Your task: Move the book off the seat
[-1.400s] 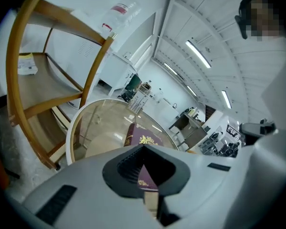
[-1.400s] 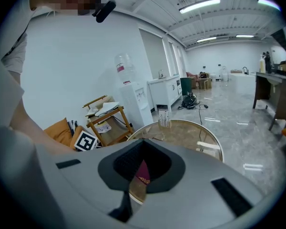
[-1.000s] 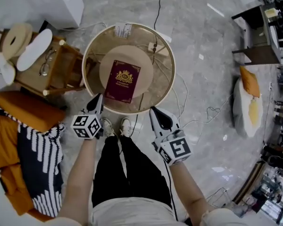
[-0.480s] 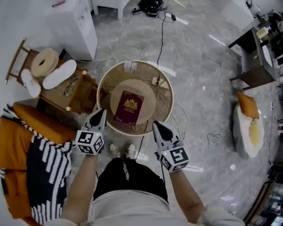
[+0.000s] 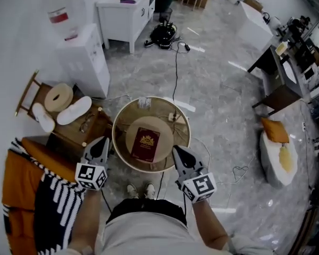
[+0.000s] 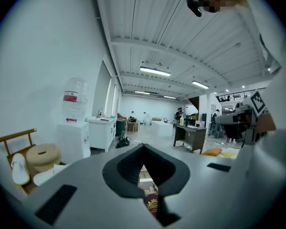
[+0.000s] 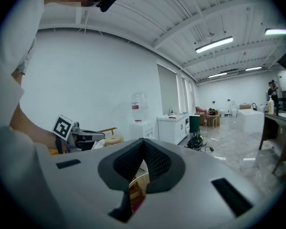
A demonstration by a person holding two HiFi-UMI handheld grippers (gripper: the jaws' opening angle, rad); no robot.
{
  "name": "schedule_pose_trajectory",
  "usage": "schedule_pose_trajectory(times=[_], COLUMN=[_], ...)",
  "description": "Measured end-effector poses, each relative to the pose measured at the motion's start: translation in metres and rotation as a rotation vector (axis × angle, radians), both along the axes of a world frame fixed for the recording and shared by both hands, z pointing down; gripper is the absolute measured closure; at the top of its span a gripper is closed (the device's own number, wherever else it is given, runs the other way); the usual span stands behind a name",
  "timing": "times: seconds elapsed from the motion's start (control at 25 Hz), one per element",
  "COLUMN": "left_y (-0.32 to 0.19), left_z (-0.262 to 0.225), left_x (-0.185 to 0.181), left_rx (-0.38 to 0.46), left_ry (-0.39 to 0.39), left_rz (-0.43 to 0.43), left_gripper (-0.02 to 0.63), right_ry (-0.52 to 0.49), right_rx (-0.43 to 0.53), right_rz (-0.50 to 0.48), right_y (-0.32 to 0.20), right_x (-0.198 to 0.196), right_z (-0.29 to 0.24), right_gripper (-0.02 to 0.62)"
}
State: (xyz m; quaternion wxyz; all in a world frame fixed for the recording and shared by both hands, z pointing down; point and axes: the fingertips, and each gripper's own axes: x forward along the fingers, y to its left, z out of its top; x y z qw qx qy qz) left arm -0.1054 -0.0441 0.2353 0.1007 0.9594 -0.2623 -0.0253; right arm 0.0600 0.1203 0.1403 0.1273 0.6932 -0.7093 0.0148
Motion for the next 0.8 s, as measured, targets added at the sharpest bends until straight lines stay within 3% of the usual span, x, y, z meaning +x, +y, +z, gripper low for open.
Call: schedule_pose_trajectory(times=[0.32,0.8], left_y=[-0.017,0.004], left_z=[-0.061,-0.095], left_x=[-0.025,-0.057], left_rx=[0.137,0.213], left_ry=[0.053,0.104], left_rz=[-0.020,-0.056], left_gripper=[0.589,0.589], right_ry=[0.024,0.072], right_rx=[0.041,0.095], right_rz=[0.055,0.135], right_y=[0.006,0.029], right_x=[0.001,0.016], right_z=[-0.017,-0.050], right_gripper=[0.574,0.574])
